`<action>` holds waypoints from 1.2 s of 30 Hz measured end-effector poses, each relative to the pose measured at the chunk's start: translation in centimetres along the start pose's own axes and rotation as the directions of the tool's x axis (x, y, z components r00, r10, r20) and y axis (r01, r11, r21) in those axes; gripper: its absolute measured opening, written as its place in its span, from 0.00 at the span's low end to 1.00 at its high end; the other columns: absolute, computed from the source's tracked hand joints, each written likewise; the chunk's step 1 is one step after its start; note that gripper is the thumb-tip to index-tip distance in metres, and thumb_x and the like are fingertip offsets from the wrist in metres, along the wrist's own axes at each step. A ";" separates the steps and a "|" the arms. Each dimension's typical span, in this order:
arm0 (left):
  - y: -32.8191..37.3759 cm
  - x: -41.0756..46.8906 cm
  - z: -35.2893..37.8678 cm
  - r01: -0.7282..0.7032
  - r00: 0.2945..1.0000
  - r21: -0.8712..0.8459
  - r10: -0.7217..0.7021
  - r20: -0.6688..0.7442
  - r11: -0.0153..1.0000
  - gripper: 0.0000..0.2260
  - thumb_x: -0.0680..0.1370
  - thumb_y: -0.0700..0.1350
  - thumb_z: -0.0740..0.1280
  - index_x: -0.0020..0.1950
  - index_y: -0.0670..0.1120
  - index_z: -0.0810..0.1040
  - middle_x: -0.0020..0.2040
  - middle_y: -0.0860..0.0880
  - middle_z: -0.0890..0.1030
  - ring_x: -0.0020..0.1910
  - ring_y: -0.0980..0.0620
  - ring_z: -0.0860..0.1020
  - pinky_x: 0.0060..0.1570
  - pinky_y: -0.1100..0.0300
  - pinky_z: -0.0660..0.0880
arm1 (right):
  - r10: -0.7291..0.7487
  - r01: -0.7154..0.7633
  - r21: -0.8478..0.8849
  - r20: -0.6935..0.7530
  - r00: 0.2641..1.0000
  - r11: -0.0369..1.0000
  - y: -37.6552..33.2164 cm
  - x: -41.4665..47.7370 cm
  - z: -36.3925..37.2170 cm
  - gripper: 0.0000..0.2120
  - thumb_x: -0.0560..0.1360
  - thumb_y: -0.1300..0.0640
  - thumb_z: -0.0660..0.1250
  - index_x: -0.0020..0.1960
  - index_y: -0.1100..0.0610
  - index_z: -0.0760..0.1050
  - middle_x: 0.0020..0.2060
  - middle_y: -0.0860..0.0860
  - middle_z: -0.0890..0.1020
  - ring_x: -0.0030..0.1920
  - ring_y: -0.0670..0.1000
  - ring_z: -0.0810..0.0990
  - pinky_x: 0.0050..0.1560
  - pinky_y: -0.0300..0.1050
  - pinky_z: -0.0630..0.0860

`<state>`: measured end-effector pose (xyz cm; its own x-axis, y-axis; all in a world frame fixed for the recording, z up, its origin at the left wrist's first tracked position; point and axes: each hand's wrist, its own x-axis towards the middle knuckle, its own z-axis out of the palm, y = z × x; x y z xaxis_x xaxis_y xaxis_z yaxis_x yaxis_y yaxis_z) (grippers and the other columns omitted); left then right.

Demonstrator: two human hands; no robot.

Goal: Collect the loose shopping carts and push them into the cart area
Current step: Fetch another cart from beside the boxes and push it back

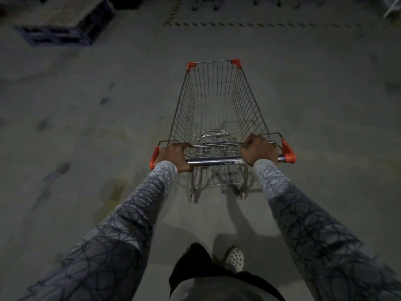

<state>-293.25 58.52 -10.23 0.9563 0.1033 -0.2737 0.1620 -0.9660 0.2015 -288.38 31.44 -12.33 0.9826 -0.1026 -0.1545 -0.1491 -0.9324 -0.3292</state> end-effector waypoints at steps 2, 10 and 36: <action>0.7 4.4 -1.1 0.016 1.000 -0.001 -0.016 -0.003 1.000 0.40 0.53 0.69 0.65 0.67 0.69 0.67 0.63 0.61 0.79 0.62 0.52 0.79 0.70 0.41 0.65 | -0.015 0.015 -0.010 0.017 1.000 1.000 -0.9 4.7 -0.7 0.17 0.70 0.46 0.60 0.55 0.49 0.77 0.56 0.51 0.80 0.56 0.57 0.80 0.52 0.53 0.66; 0.9 26.6 -6.6 -0.017 0.999 0.043 0.018 -0.027 0.999 0.41 0.52 0.68 0.67 0.67 0.69 0.68 0.62 0.60 0.80 0.61 0.52 0.80 0.66 0.45 0.71 | -0.018 0.017 -0.009 -0.016 1.000 1.000 -6.6 25.8 -1.7 0.18 0.72 0.47 0.60 0.58 0.51 0.78 0.56 0.52 0.81 0.56 0.58 0.80 0.48 0.50 0.65; 9.6 88.3 -23.0 -0.174 0.983 0.044 0.171 0.066 0.984 0.40 0.56 0.67 0.70 0.69 0.69 0.68 0.65 0.61 0.78 0.64 0.53 0.78 0.72 0.45 0.62 | 0.191 -0.190 -0.027 0.056 0.980 0.981 -16.9 83.9 -8.9 0.24 0.71 0.43 0.61 0.64 0.48 0.74 0.62 0.52 0.76 0.60 0.58 0.79 0.59 0.55 0.71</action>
<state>-201.71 63.84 -10.83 0.9518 -0.0789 -0.2964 -0.0173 -0.9787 0.2048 -202.43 35.54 -11.40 0.9282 -0.2596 -0.2665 -0.3303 -0.9047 -0.2690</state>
